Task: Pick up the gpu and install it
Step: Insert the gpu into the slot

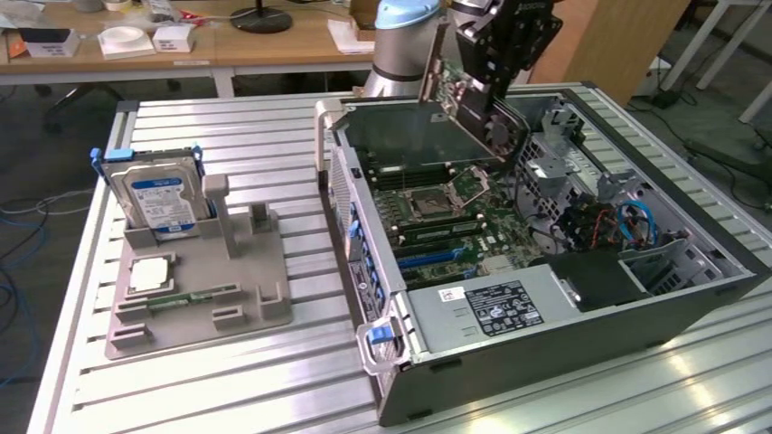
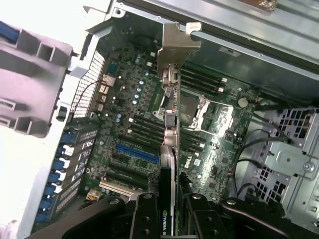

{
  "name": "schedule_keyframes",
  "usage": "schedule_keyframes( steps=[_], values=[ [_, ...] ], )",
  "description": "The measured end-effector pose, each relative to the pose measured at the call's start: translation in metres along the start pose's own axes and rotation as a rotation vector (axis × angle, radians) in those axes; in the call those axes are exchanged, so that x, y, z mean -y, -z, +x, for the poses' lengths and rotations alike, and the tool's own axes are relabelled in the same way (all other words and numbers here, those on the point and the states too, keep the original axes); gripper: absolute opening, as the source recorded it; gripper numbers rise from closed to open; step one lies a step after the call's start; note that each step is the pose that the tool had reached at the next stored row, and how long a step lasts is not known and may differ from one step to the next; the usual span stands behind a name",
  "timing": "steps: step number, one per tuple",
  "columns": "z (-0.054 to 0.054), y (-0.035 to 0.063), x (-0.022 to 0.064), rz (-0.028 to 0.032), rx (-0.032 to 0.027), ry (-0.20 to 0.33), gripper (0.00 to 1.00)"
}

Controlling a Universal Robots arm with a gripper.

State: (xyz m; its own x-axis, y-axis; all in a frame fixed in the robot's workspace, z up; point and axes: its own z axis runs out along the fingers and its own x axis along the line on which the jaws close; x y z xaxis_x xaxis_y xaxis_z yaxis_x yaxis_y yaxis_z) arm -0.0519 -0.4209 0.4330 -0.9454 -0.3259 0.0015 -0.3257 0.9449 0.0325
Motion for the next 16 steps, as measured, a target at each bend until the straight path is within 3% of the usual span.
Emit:
schedule_keyframes(
  steps=[16],
  values=[
    [0.0001, -0.0016, 0.0000, 0.0003, -0.0092, 0.284, 0.26]
  ],
)
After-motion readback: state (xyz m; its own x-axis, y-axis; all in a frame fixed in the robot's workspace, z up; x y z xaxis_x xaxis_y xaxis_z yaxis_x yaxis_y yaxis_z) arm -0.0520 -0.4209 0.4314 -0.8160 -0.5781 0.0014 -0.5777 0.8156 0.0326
